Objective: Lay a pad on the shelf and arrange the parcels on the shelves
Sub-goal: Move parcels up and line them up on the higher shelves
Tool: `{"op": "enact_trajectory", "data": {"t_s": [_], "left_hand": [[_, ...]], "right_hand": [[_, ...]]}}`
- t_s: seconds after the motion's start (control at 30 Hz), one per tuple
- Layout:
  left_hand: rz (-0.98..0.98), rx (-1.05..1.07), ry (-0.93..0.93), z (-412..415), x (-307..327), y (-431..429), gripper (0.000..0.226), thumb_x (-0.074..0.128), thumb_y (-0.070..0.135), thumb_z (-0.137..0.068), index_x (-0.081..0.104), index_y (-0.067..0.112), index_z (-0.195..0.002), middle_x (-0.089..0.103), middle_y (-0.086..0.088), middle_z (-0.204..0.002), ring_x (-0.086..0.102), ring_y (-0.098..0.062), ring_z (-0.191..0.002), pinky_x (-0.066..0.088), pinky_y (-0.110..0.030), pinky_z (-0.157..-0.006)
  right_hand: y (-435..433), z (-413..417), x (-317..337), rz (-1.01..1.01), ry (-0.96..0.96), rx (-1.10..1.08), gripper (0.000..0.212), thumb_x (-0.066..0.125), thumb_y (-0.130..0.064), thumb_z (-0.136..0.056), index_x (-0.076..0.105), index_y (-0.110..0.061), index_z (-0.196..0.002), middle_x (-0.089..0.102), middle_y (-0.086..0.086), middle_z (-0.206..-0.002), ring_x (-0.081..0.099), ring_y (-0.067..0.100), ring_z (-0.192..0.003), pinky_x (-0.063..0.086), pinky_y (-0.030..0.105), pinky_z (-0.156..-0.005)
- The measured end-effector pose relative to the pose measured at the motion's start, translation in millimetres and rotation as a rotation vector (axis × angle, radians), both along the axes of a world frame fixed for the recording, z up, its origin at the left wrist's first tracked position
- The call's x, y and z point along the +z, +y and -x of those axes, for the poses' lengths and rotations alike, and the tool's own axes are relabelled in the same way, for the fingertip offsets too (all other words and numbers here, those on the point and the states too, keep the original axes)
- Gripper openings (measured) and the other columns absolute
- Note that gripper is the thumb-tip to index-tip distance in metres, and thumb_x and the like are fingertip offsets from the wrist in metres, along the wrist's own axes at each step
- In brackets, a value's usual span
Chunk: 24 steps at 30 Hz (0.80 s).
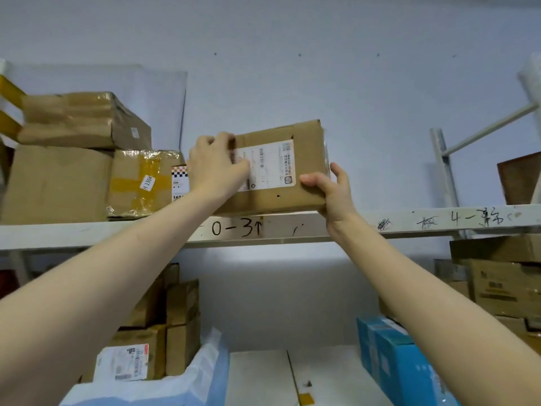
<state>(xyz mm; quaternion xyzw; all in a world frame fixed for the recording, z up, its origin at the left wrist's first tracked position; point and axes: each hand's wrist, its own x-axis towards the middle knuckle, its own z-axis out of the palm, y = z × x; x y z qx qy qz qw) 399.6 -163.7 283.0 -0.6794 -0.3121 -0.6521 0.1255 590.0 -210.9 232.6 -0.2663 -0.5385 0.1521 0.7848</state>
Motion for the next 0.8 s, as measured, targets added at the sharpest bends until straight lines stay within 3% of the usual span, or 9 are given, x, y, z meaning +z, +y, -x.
{"op": "enact_trajectory", "data": {"t_s": [0.13, 0.27, 0.43, 0.53, 0.7, 0.8], "left_hand": [[0.196, 0.027, -0.102, 20.4, 4.3, 33.0, 0.055, 0.061, 0.028, -0.081, 0.046, 0.012, -0.132, 0.048, -0.015, -0.133, 0.046, -0.033, -0.121, 0.044, -0.043, -0.098], [0.351, 0.040, -0.139, 41.7, 3.9, 74.0, 0.054, 0.063, 0.025, -0.081, 0.045, 0.004, -0.128, 0.053, -0.017, -0.125, 0.054, -0.034, -0.109, 0.052, -0.045, -0.087], [0.524, 0.099, -0.173, 52.5, -5.1, 117.0, 0.092, 0.075, 0.039, -0.075, 0.023, 0.005, -0.142, 0.035, -0.022, -0.142, 0.043, -0.039, -0.125, 0.044, -0.048, -0.095], [0.577, 0.167, -0.142, 52.5, -10.3, 135.6, 0.105, 0.080, 0.044, -0.068, 0.017, 0.006, -0.142, 0.034, -0.022, -0.141, 0.043, -0.040, -0.125, 0.042, -0.051, -0.096], [0.548, 0.248, -0.098, 60.3, -14.2, 165.0, 0.084, 0.077, 0.044, -0.071, 0.029, 0.009, -0.129, 0.054, -0.014, -0.119, 0.056, -0.033, -0.107, 0.049, -0.046, -0.086], [0.469, 0.292, -0.036, 62.3, -14.8, 166.6, 0.071, 0.073, 0.049, -0.073, 0.037, 0.012, -0.121, 0.056, -0.010, -0.111, 0.057, -0.030, -0.101, 0.044, -0.040, -0.076]], "right_hand": [[21.9, 26.4, 13.7, -0.009, 0.059, -0.191, 0.113, 0.081, -0.047, -0.044, 0.024, -0.034, -0.141, 0.042, 0.000, -0.131, 0.046, 0.021, -0.121, 0.041, 0.041, -0.104], [48.1, 44.2, 22.3, -0.001, 0.021, -0.466, 0.106, 0.081, -0.042, -0.058, 0.019, -0.032, -0.143, 0.032, 0.000, -0.127, 0.030, 0.019, -0.119, 0.031, 0.031, -0.094], [83.1, 61.5, 27.2, 0.028, -0.012, -0.749, 0.110, 0.079, -0.047, -0.053, 0.015, -0.031, -0.142, 0.032, 0.006, -0.134, 0.031, 0.026, -0.125, 0.034, 0.040, -0.101], [101.1, 73.8, 31.1, 0.105, -0.117, -0.922, 0.115, 0.078, -0.049, -0.053, 0.011, -0.026, -0.145, 0.031, 0.009, -0.136, 0.030, 0.028, -0.127, 0.030, 0.043, -0.104], [132.8, 95.2, 34.9, 0.407, -0.482, -1.023, 0.128, 0.071, -0.066, -0.060, -0.006, -0.016, -0.150, 0.030, 0.017, -0.141, 0.030, 0.032, -0.131, 0.029, 0.046, -0.102], [143.7, 102.4, 36.9, 0.453, -0.527, -1.040, 0.132, 0.065, -0.074, -0.062, -0.010, -0.010, -0.151, 0.029, 0.018, -0.145, 0.029, 0.033, -0.134, 0.027, 0.046, -0.105]]}}
